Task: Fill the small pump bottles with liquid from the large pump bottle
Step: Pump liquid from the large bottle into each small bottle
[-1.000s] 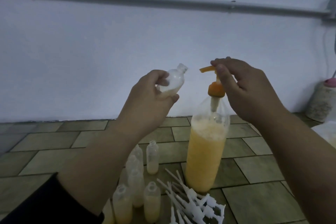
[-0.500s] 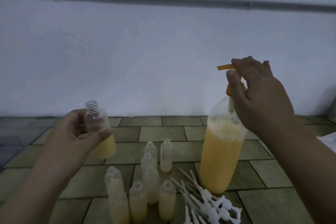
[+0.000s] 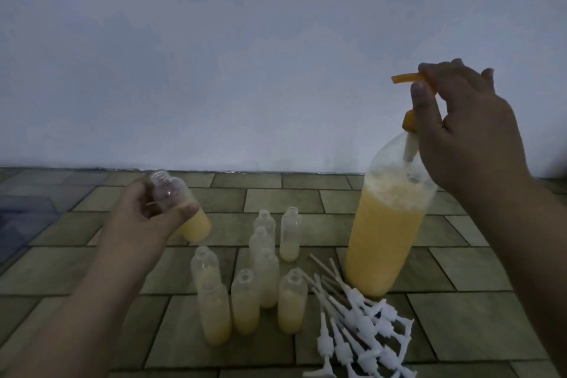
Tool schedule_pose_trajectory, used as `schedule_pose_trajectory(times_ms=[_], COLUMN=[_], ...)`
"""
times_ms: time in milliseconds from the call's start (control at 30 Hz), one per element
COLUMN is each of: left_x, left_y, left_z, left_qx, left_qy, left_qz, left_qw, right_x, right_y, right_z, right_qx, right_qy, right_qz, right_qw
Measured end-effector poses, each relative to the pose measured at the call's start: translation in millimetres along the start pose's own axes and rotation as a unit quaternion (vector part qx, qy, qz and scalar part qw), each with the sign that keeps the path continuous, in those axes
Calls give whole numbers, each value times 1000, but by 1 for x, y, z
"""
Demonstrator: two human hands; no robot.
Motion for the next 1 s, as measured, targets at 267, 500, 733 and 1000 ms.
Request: schedule_pose_trajectory(times_ms=[267,500,733,1000], left_x=[-7,-18,-28,-36], left_y=[32,50,61,69], left_z=[1,4,9,0], left_qx=[-31,-108,-192,-256], left_qy=[-25,-45,-38,-29], left_qz=[42,149,290,352], left_qw=[998,982,937,900], right_x=[1,1,1,2], right_y=[-3,-3,-2,-2], right_z=[0,1,1,1], right_qx=[12,21,24,32], right_qy=[9,7,18,26], right_qz=[13,16,26,36], right_qw=[1000,1000,999,999])
Point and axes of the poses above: each hand's wrist, its own z-axis towards the middle knuckle, its own y-axis out of the palm, x = y × z, the point moved 5 cm from there along z, towards the middle knuckle, and after that the axes turned 13 degrees about x, right-handed, at the moved point
